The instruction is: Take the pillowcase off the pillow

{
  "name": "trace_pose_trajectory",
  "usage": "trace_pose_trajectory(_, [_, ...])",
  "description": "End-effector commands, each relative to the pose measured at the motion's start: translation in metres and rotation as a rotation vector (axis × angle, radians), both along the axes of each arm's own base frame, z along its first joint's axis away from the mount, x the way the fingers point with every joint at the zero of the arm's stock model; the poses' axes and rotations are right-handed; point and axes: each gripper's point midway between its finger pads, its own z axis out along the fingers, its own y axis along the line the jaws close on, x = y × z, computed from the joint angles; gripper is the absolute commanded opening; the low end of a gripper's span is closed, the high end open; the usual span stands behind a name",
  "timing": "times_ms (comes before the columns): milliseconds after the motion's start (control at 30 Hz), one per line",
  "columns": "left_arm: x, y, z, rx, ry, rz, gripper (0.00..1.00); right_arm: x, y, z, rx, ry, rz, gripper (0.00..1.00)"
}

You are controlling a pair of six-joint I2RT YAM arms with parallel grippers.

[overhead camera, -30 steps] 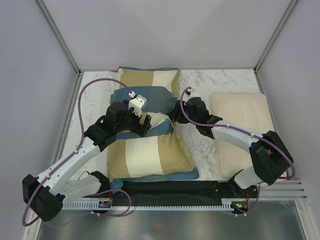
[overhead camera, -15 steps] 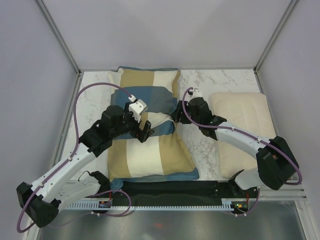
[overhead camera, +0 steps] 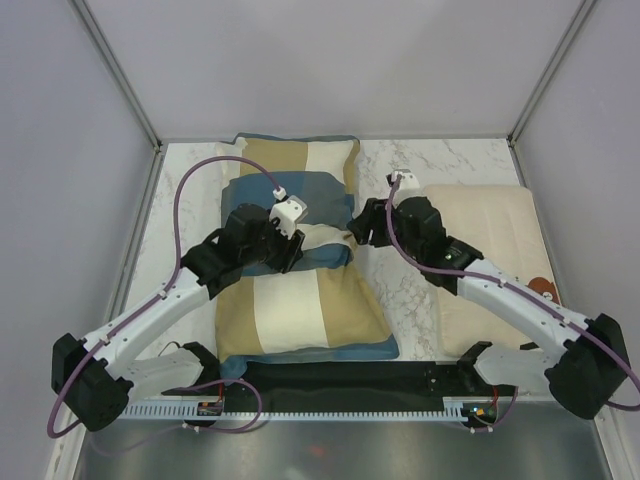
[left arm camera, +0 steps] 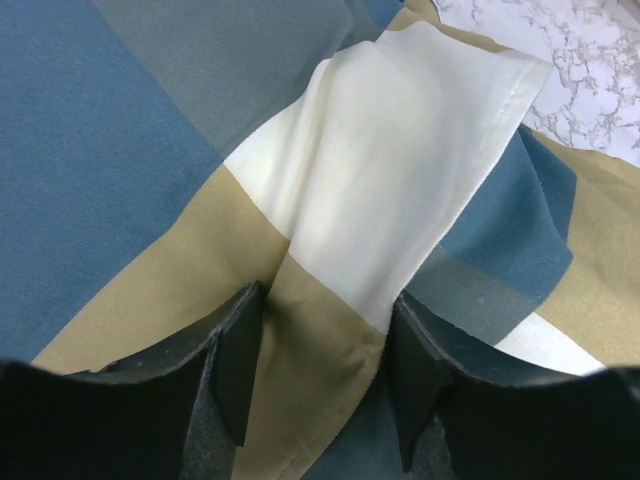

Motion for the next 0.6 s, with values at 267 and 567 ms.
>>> trace_pose_trajectory(267, [0.011,0.007,0.011,0.015,-0.035,0.060,0.63,-0.092,0.079,0.045,-0.028,-0.140,0.275,0.61])
trace_pose_trajectory(567, [0.013,0.011,0.009,0.029,-0.036,0.085,0.53,-0.113,0.118,-0.029,-0.141,-0.001,0.320,0.60])
